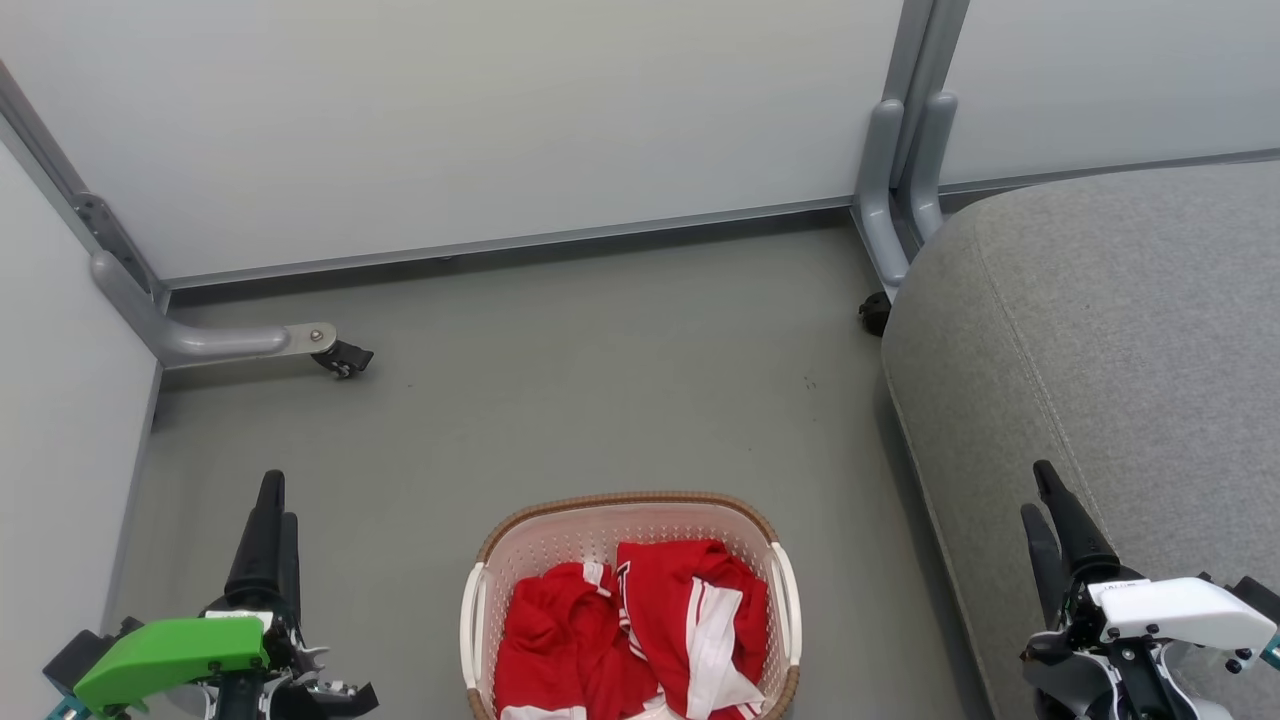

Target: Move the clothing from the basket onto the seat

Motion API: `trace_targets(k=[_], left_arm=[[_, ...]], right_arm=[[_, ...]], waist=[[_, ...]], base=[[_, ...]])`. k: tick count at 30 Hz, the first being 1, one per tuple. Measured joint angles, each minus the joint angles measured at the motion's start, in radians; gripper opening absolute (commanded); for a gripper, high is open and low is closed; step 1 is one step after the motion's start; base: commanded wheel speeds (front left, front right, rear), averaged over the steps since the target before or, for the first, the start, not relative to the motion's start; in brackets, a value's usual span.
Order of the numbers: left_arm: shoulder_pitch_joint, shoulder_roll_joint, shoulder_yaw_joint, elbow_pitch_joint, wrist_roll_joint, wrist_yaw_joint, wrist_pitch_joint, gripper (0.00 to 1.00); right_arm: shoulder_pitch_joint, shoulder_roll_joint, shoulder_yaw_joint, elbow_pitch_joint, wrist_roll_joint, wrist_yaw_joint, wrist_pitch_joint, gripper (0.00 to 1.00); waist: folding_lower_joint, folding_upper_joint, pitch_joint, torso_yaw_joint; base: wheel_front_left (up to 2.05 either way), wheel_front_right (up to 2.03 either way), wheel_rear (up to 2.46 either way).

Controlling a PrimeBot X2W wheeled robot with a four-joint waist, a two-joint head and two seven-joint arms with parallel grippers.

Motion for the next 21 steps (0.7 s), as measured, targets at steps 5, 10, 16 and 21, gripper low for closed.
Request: trace_targets(k=[5, 10, 16, 21], left_arm=[[-0.001, 0.0, -0.008, -0.014, 0.067, 0.0, -0.023, 1.0], [-0.002, 0.0, -0.012, -0.027, 0.141, 0.0, -0.045, 1.0], [-0.004, 0.0, -0.026, -0.043, 0.257, 0.014, -0.068, 1.0], [-0.008, 0.001, -0.049, -0.062, 0.367, 0.039, -0.088, 1.0]], right_arm=[[0.0, 0.0, 0.009, -0.014, -0.062, 0.0, -0.023, 1.0], [0.0, -0.001, 0.019, -0.031, -0.145, 0.0, -0.045, 1.0], [0.0, -0.002, 0.028, -0.049, -0.256, 0.0, -0.069, 1.0], [0.0, -0.003, 0.039, -0.067, -0.366, 0.0, -0.088, 1.0]], waist=[[0.0, 0.0, 0.001, 0.001], [0.0, 0.0, 0.002, 0.001], [0.0, 0.0, 0.003, 0.002], [0.0, 0.0, 0.004, 0.002]], base=[[0.0, 0.0, 0.0], [0.0, 0.0, 0.0], [0.0, 0.0, 0.0], [0.0, 0.0, 0.0]])
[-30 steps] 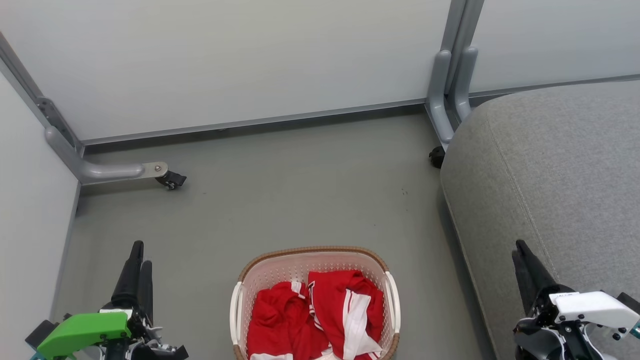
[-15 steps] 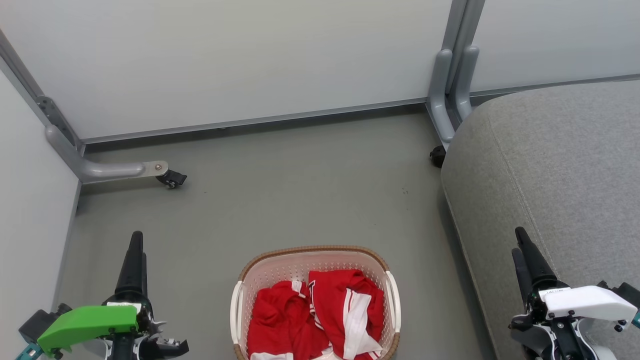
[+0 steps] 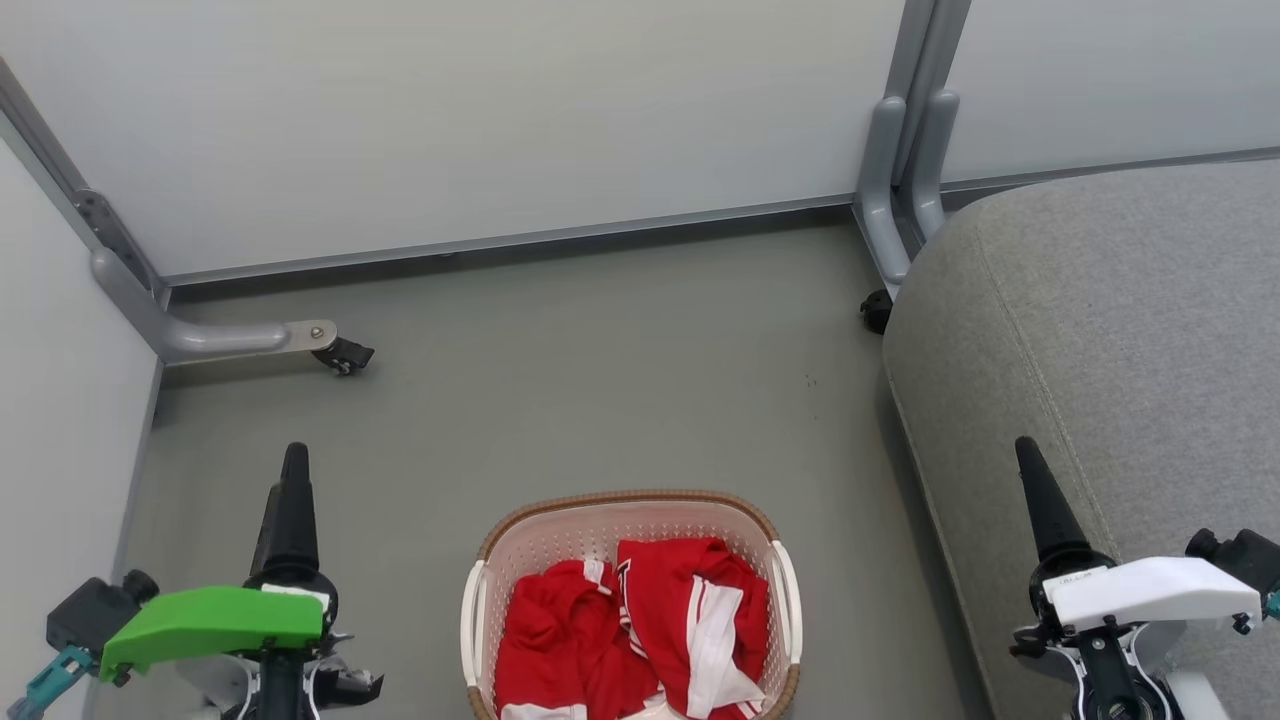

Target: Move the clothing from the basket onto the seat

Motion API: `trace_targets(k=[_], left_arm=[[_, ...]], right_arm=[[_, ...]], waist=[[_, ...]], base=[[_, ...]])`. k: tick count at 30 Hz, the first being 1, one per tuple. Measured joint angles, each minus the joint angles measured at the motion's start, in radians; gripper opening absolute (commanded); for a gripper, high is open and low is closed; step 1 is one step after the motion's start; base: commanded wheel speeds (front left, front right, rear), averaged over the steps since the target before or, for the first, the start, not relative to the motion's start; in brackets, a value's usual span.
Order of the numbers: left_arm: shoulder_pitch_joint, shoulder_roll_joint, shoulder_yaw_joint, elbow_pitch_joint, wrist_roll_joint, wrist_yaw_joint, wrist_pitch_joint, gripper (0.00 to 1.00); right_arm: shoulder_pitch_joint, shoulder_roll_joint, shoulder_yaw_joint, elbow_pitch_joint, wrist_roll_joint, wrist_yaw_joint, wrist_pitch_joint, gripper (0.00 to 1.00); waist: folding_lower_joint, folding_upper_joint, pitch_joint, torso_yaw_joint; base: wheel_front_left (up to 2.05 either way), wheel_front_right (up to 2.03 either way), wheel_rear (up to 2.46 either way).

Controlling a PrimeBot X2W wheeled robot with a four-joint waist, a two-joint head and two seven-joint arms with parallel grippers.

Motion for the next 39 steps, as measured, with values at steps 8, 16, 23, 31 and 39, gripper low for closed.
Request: trace_targets(k=[8, 16, 23, 31, 39], left_arm=[[-0.007, 0.001, -0.045, -0.019, 0.157, 0.027, -0.028, 1.0], [-0.013, 0.001, -0.082, -0.023, 0.316, 0.058, -0.054, 1.0], [-0.018, 0.002, -0.113, -0.014, 0.446, 0.079, -0.076, 1.0], [-0.027, 0.002, -0.141, -0.002, 0.565, 0.087, -0.101, 1.0], [-0.028, 0.003, -0.161, 0.014, 0.657, 0.098, -0.12, 1.0]], right_arm=[[0.0, -0.002, 0.021, -0.024, -0.149, 0.0, -0.03, 1.0], [0.0, -0.003, 0.046, -0.027, -0.293, 0.0, -0.057, 1.0], [0.0, -0.004, 0.063, -0.023, -0.399, 0.0, -0.078, 1.0], [0.0, -0.005, 0.079, -0.009, -0.499, 0.0, -0.101, 1.0], [0.0, -0.006, 0.091, 0.0, -0.586, 0.0, -0.122, 1.0]], waist=[[0.0, 0.0, 0.002, 0.001], [0.0, 0.0, 0.002, 0.002], [0.0, 0.0, 0.0, 0.003], [0.0, 0.0, 0.001, 0.005], [0.0, 0.0, 0.001, 0.006]], base=[[0.0, 0.0, 0.0], [0.0, 0.0, 0.0], [0.0, 0.0, 0.0], [0.0, 0.0, 0.0], [0.0, 0.0, 0.0]])
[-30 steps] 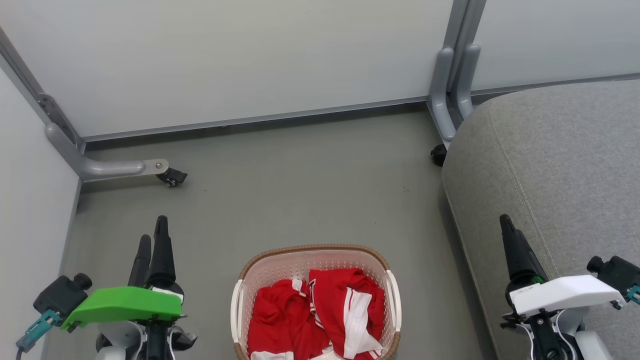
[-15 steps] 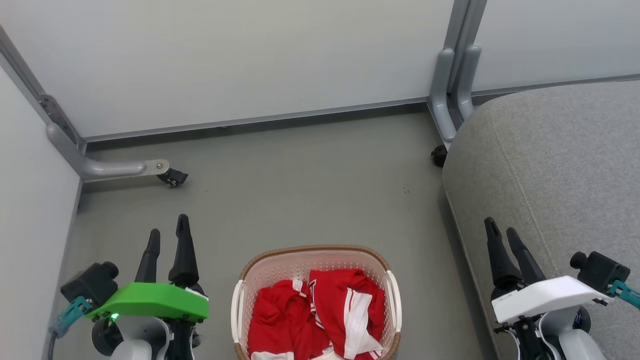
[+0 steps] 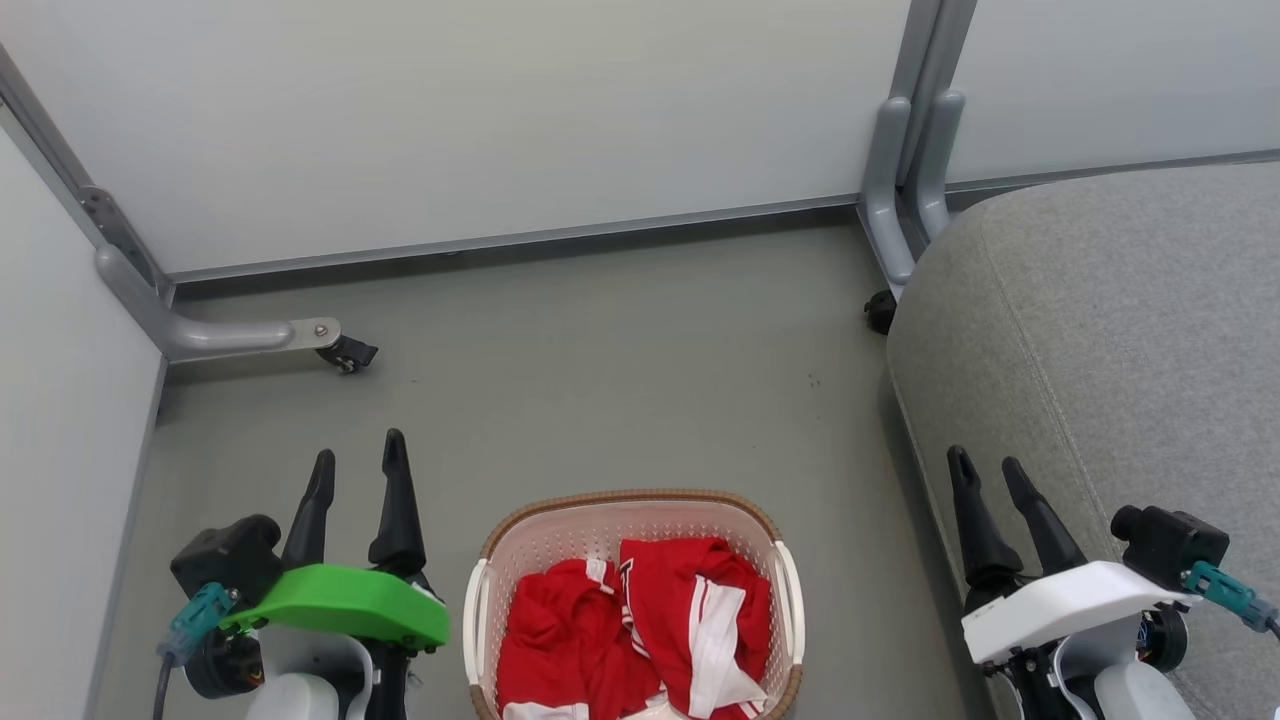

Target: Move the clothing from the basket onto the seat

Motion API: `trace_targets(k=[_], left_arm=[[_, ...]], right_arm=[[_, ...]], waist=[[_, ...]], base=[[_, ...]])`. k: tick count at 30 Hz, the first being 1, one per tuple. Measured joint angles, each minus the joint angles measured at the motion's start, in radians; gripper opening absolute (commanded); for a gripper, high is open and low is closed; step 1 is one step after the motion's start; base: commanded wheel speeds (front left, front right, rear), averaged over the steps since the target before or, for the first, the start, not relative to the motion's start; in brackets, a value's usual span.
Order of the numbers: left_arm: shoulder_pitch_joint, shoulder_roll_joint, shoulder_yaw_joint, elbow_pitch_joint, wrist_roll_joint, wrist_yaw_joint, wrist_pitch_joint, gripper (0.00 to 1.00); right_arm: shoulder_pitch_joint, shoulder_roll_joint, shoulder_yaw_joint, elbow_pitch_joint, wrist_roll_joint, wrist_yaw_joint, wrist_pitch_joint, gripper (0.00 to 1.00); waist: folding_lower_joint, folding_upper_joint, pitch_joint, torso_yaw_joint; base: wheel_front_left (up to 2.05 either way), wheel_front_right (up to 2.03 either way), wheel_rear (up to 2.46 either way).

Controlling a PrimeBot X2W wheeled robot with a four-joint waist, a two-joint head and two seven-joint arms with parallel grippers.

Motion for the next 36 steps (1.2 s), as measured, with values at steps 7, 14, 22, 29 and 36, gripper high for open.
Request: trace_targets(k=[7, 14, 22, 29, 36], left_arm=[[-0.002, 0.0, -0.013, 0.001, 0.075, 0.006, -0.018, 1.0], [-0.004, 0.001, -0.028, 0.001, 0.138, 0.008, -0.034, 1.0], [-0.008, 0.002, -0.039, -0.007, 0.202, 0.016, -0.053, 1.0], [-0.008, 0.002, -0.044, -0.015, 0.236, 0.021, -0.069, 1.0], [-0.008, 0.003, -0.053, -0.013, 0.283, 0.025, -0.081, 1.0]], right_arm=[[0.0, -0.001, 0.008, 0.004, -0.074, 0.0, -0.018, 1.0], [-0.001, -0.002, 0.012, 0.003, -0.142, 0.0, -0.035, 1.0], [-0.002, -0.003, 0.017, 0.0, -0.215, 0.0, -0.053, 1.0], [-0.002, -0.003, 0.019, -0.001, -0.276, 0.0, -0.069, 1.0], [-0.002, -0.004, 0.022, -0.002, -0.333, 0.0, -0.081, 1.0]], waist=[[0.0, 0.0, 0.0, 0.001], [0.0, 0.0, 0.002, 0.002], [0.0, 0.0, 0.003, 0.003], [0.0, 0.0, 0.003, 0.003], [0.0, 0.0, 0.003, 0.003]], base=[[0.0, 0.0, 0.0], [0.0, 0.0, 0.0], [0.0, 0.0, 0.0], [0.0, 0.0, 0.0], [0.0, 0.0, 0.0]])
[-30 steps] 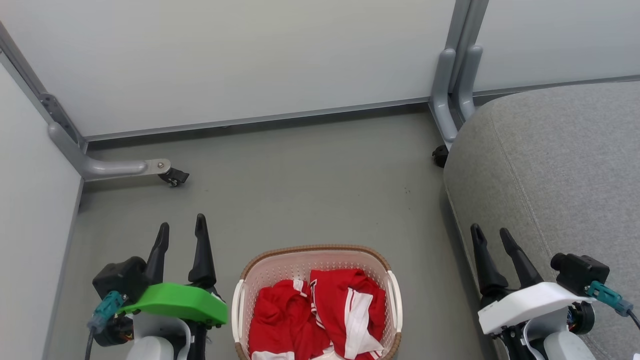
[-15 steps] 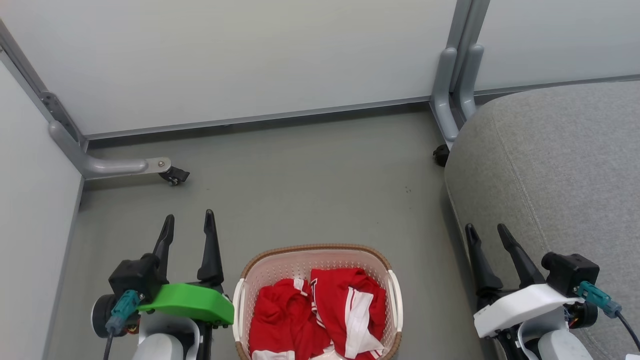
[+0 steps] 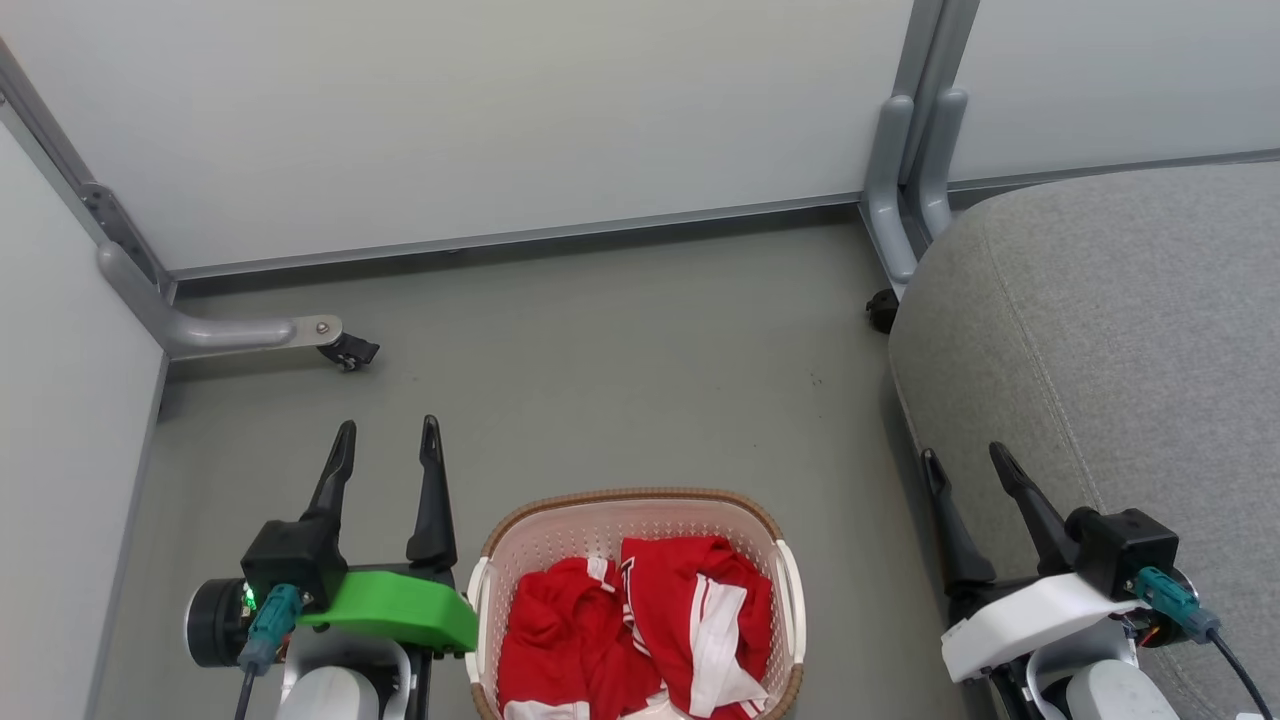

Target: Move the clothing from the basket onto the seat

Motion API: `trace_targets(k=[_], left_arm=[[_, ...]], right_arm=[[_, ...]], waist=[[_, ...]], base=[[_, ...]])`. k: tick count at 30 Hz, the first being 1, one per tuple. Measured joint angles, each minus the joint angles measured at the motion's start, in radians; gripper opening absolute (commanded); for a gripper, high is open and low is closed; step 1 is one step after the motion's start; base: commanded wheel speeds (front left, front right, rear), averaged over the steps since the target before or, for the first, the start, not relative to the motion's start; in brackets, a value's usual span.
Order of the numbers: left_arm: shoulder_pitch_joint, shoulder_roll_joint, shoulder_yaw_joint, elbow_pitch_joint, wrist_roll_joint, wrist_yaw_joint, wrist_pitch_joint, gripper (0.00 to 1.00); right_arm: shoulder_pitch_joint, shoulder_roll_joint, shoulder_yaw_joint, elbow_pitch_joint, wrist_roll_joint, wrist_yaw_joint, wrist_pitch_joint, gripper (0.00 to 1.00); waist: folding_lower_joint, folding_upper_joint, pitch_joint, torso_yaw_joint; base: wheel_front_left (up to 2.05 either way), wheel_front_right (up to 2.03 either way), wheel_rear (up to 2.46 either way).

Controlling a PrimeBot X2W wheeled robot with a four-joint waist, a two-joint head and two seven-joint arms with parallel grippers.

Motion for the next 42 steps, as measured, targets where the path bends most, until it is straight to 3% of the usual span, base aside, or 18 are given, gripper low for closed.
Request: trace_targets(k=[21, 42], left_arm=[[-0.007, 0.001, -0.027, 0.048, 0.112, -0.01, -0.04, 1.0], [-0.017, 0.001, -0.029, 0.08, 0.077, -0.02, -0.04, 1.0]], right_arm=[[0.0, -0.001, 0.014, 0.007, -0.143, 0.0, -0.039, 1.0], [-0.001, -0.002, 0.019, 0.015, -0.14, 0.0, -0.039, 1.0]], waist=[[0.0, 0.0, 0.002, 0.003], [0.0, 0.0, 0.006, 0.004]], base=[[0.0, 0.0, 0.0], [0.0, 0.0, 0.0]])
